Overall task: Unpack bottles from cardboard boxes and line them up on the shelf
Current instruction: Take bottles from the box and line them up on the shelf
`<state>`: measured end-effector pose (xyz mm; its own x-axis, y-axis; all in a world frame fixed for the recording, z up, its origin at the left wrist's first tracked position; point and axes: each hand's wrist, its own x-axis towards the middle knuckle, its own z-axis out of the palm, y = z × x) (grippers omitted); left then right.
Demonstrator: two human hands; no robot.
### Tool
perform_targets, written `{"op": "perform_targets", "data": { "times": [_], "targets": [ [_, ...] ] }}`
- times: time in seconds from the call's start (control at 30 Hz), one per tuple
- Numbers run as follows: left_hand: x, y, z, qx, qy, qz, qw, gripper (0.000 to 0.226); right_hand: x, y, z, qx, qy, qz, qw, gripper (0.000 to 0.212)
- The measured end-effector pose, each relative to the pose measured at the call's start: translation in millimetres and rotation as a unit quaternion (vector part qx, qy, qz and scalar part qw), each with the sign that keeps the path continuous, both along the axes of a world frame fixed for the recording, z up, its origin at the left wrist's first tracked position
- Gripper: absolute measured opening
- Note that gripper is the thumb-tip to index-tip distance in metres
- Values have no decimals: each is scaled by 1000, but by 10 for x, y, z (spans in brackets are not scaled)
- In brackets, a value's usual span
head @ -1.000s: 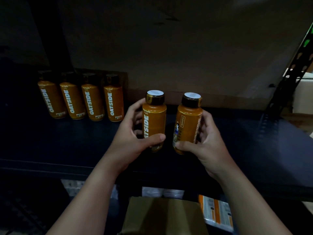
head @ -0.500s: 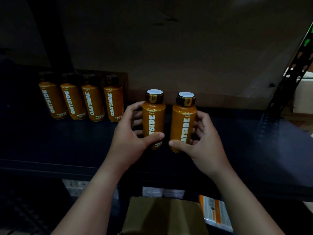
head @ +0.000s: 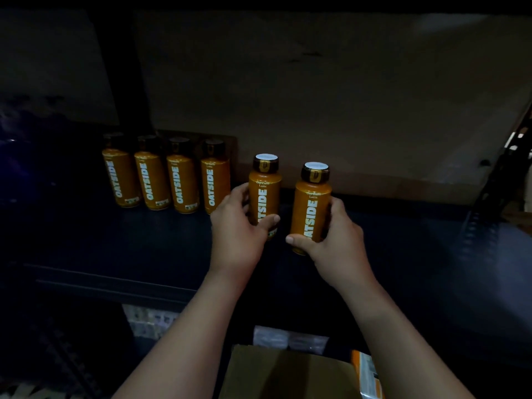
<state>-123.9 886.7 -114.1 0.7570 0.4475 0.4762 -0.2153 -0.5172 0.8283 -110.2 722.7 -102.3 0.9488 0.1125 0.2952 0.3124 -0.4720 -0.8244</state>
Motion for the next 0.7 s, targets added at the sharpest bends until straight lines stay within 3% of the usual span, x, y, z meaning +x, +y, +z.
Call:
{"op": "perform_targets", "data": {
  "times": [0.17, 0.33, 0.7],
  "targets": [
    [243, 91, 90, 97, 33, 71, 992, 79, 234, 265, 89, -3, 24, -5, 1000, 88],
    [411, 172, 128, 132, 63, 91, 985, 74, 423, 476, 60, -3, 16, -13, 1000, 89],
    [440, 246, 53, 142, 46, 135, 979, 62, 609, 691, -78, 22, -11, -39, 999, 85]
  ]
}}
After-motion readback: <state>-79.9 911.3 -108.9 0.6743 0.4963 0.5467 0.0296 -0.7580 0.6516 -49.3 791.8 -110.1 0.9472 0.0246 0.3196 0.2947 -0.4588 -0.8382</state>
